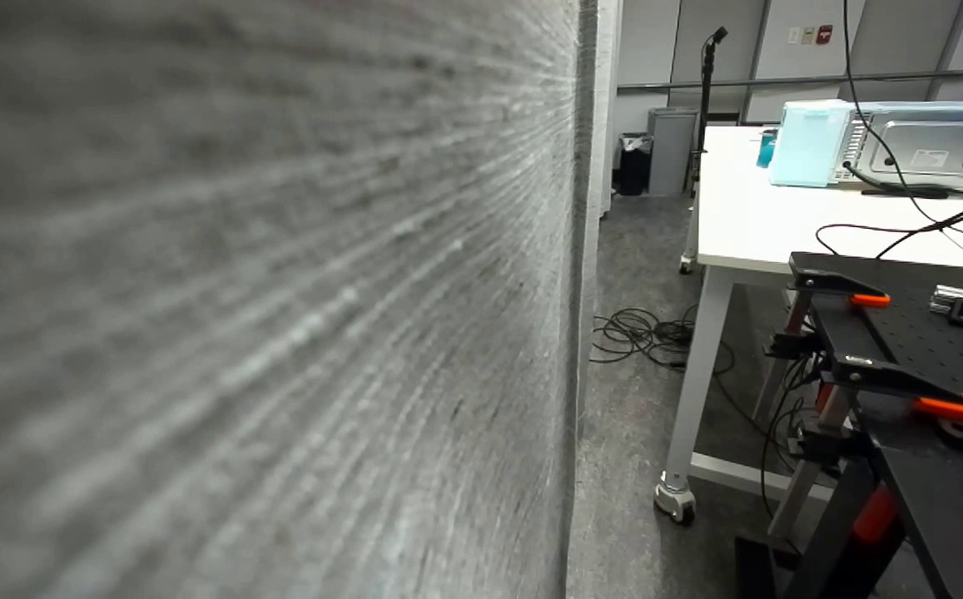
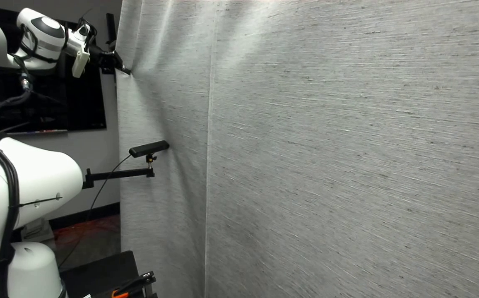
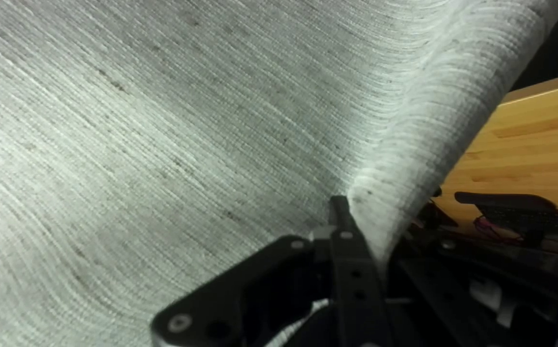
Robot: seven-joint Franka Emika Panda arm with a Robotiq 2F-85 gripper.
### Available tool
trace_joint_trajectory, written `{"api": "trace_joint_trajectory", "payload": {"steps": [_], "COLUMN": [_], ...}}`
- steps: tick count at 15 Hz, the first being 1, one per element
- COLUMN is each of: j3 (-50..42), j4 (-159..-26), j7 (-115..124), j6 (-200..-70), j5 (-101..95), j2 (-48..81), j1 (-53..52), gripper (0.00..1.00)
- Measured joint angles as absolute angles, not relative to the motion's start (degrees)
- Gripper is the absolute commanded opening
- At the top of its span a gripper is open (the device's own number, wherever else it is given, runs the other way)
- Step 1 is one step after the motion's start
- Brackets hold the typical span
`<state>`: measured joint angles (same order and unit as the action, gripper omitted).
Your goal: Pull the curtain to the left, then to the right, then to the left fully
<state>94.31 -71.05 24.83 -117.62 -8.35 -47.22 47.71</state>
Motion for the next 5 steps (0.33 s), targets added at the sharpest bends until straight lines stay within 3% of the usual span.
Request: {"api": "trace_joint_trajectory", "payload": {"steps": [5], "j3": [95.1], "j4": [-68.9], "j7": [24.0], "j6": [-114.9], "j5": [-4.0], "j2": [-47.0], "j1": [48.3], "gripper": [0.00]}}
